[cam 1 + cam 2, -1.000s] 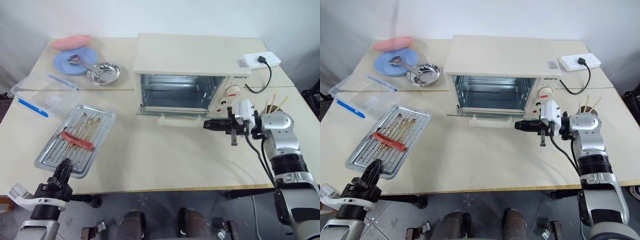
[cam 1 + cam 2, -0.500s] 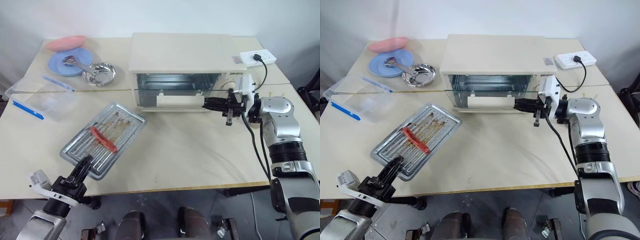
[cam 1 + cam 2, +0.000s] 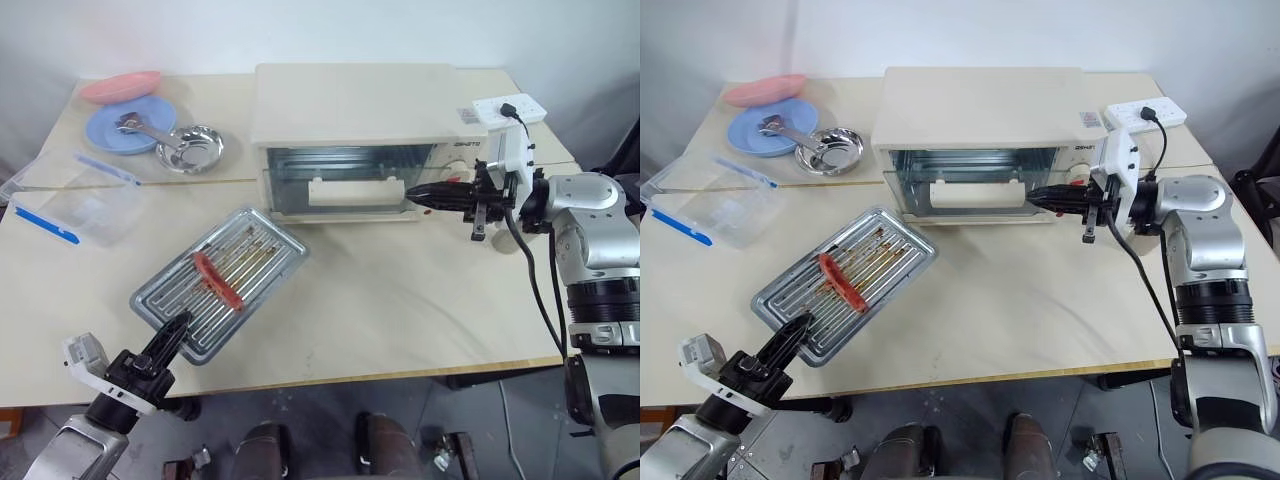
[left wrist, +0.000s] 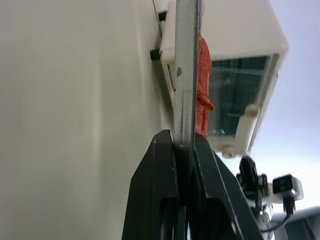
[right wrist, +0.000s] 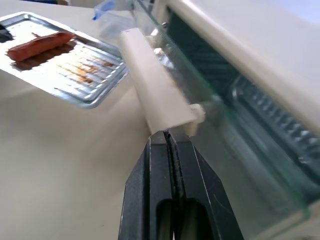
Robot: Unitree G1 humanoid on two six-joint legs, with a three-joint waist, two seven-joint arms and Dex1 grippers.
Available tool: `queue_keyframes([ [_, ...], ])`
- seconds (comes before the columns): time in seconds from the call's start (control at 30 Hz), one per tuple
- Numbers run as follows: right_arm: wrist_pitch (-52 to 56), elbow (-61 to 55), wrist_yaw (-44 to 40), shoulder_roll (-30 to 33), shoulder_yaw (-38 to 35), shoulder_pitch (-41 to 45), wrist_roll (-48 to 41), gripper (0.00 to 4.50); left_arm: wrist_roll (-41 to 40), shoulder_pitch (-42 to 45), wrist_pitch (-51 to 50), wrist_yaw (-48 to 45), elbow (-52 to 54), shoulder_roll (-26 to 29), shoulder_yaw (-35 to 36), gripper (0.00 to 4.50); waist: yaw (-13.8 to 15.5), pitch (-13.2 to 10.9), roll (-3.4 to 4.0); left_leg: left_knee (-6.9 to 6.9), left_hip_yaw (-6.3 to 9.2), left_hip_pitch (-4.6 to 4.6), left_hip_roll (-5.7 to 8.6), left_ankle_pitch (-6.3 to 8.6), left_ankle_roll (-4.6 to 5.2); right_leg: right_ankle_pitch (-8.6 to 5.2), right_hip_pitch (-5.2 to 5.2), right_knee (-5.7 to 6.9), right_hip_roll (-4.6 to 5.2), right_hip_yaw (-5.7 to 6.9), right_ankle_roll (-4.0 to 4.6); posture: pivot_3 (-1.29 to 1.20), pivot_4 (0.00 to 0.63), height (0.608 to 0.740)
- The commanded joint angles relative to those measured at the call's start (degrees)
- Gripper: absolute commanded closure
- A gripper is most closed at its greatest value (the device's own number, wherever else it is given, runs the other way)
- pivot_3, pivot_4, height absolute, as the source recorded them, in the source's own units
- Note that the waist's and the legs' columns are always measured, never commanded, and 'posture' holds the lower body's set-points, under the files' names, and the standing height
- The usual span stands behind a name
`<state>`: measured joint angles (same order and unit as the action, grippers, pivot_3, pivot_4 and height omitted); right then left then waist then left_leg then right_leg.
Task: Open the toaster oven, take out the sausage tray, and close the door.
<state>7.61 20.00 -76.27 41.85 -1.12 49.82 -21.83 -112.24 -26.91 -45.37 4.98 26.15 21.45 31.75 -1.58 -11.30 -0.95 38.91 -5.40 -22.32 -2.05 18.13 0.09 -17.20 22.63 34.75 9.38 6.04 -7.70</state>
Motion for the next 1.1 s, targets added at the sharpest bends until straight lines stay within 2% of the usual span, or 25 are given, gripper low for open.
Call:
queue_keyframes([
  [0.03, -2.52, -0.25, 1.08, 1.51, -2.42, 1.38, 0.94, 4.47, -0.76, 0.84, -1.67, -1.94, -0.54, 1.14, 1.06, 4.5, 0.03, 0.0, 0.0, 0.0, 0.0, 0.0, 0.0, 0.0, 0.0, 0.0, 0.0, -0.01, 0.0, 0.0, 0.0, 0.0, 0.15, 0.74],
  [0.17, -4.29, 0.19, 2.91, 0.62, -3.01, 1.74, 1.43, 4.47, -0.76, 2.06, -3.41, -2.69, -1.85, 1.95, 0.85, 4.5, 0.06, 0.0, 0.0, 0.02, -0.01, -0.01, 0.01, 0.01, 0.0, 0.0, -0.01, -0.01, 0.01, -0.01, 0.0, 0.0, 0.15, 0.74],
  [0.33, 3.13, -6.94, -1.61, 4.01, -3.5, -3.5, -3.01, 4.47, -0.76, 3.27, -6.03, -3.92, -3.03, 3.78, 0.03, 4.5, 0.26, 0.0, 0.0, -0.02, 0.05, -0.02, 0.0, 0.03, 0.0, 0.01, -0.01, 0.0, 0.01, 0.03, -0.01, 0.0, 0.15, 0.74],
  [0.47, 5.22, -10.61, -7.06, 7.75, -2.63, -9.17, -3.96, 4.47, -0.76, 5.51, -9.67, -6.07, -4.91, 7.42, -1.67, 4.5, 0.24, 0.0, 0.01, -0.02, 0.01, -0.05, 0.02, 0.07, 0.08, 0.01, -0.03, 0.0, 0.02, 0.02, -0.03, 0.0, 0.15, 0.74],
  [0.57, 3.28, -8.32, -14.62, 9.19, -1.6, -12.42, -5.59, 3.93, -0.76, 10.31, -13.2, -6.92, -9.11, 11.26, -4.15, 4.5, 0.48, -0.01, 0.02, 0.03, 0.02, -0.02, 0.05, 0.08, 0.1, 0.01, -0.04, -0.07, 0.03, 0.02, -0.03, 0.0, 0.15, 0.74],
  [0.63, 0.3, -7.13, -16.11, 9.16, -1.56, -13.17, -6.74, 3.34, -0.76, 11.7, -14.41, -7.27, -10.33, 12.4, -4.96, 4.5, 0.47, -0.01, 0.02, 0.04, 0.01, 0.02, 0.05, 0.08, 0.1, 0.02, -0.07, -0.01, 0.02, 0.02, -0.03, 0.0, 0.15, 0.74],
  [0.87, -7.88, -1.28, -16.23, 9.97, -1.05, -17.38, -12.4, 1.06, -0.76, 22.09, -18.89, -5.86, -18.01, 15.8, -12.13, 4.5, 0.24, -0.06, 0.09, -0.02, 0.02, 0.06, 0.02, 0.05, 0.01, 0.05, -0.06, 0.17, 0.0, 0.06, -0.09, 0.0, 0.15, 0.74],
  [0.97, -11.68, 1.18, -16.23, 10.86, -0.79, -19.91, -15.12, 0.05, -0.76, 29.5, -20.77, -5.03, -22.22, 17.42, -17.18, 4.5, 0.72, -0.08, 0.13, 0.03, 0.0, 0.03, 0.08, 0.05, 0.03, 0.09, -0.08, 0.23, 0.02, 0.03, -0.17, 0.0, 0.15, 0.74],
  [1.1, -13.79, 1.41, -16.23, 13.32, -0.31, -23.83, -17.84, 0.05, -0.46, 38.83, -23.64, -5.12, -28.6, 18.15, -23.07, 4.5, 1.38, -0.08, 0.14, 0.08, -0.01, 0.03, 0.12, 0.04, 0.07, 0.15, -0.1, 0.24, 0.04, -0.01, -0.27, 0.0, 0.15, 0.74],
])
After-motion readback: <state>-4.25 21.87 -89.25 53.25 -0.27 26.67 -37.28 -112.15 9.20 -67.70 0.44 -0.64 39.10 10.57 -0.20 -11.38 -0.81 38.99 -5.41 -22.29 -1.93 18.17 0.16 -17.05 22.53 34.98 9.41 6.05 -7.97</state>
